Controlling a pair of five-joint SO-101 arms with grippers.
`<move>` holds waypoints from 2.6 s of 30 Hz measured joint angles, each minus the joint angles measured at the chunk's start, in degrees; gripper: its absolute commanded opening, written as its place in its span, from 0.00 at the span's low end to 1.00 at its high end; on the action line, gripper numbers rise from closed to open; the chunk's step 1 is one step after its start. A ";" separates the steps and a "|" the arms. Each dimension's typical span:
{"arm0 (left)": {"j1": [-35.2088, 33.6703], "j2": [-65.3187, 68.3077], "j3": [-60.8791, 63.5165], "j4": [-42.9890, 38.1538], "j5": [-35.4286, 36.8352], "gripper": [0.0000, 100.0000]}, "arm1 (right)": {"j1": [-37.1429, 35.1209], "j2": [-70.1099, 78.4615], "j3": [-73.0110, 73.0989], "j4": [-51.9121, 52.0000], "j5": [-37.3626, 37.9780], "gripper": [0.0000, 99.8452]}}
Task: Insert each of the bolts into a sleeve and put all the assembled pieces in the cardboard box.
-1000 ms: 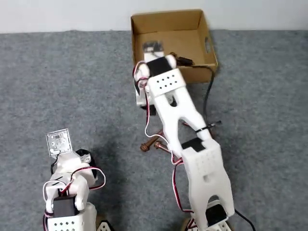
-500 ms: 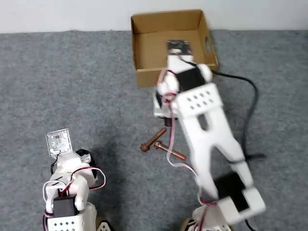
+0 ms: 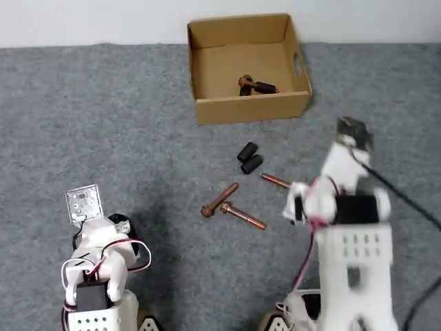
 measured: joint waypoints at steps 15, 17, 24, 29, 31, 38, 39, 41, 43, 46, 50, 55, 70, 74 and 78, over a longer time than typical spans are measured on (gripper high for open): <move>7.91 0.00 -16.79 1.14 -5.45 0.00 | 10.46 -46.07 29.27 -6.51 0.26 0.01; 10.73 1.32 -20.40 3.43 -4.40 0.00 | 10.55 -50.55 29.71 -6.51 0.26 0.01; 14.24 26.02 -39.65 11.96 8.53 0.00 | 10.64 -51.96 30.33 -6.51 0.26 0.01; 19.69 52.84 -58.20 21.36 17.85 0.00 | 11.08 -52.31 30.24 -6.51 0.26 0.01; 21.80 62.59 -63.38 24.00 19.60 0.00 | 12.57 -52.31 30.24 -6.51 0.26 0.01; 27.16 89.05 -74.99 25.67 31.38 0.00 | 15.47 -52.40 30.24 -6.51 0.26 0.01; 28.22 91.78 -76.75 25.67 32.70 0.00 | 15.56 -52.40 30.24 -6.51 0.26 0.01; 30.59 96.00 -80.26 25.67 35.69 0.01 | 15.65 -52.40 30.24 -6.51 0.26 0.01; 33.23 99.52 -83.96 25.67 38.51 0.01 | 15.65 -52.40 30.24 -6.51 0.26 0.01; 37.01 103.38 -88.09 25.67 40.09 0.04 | 15.65 -52.40 30.24 -6.51 0.26 0.01; 40.26 107.69 -91.69 25.67 40.62 0.13 | 15.65 -52.40 30.24 -6.51 0.26 0.01; 42.46 113.14 -96.09 25.67 40.88 0.17 | 15.65 -52.40 30.24 -6.51 0.26 0.01; 46.07 127.47 -99.52 18.46 40.88 0.17 | 15.65 -52.40 30.24 -6.51 0.26 0.01; 45.01 128.18 -99.52 16.62 40.88 0.17 | 15.65 -52.40 30.24 -6.51 0.26 0.01; 44.66 128.18 -99.52 16.35 40.88 0.17 | 15.65 -52.40 30.24 -6.51 0.26 0.01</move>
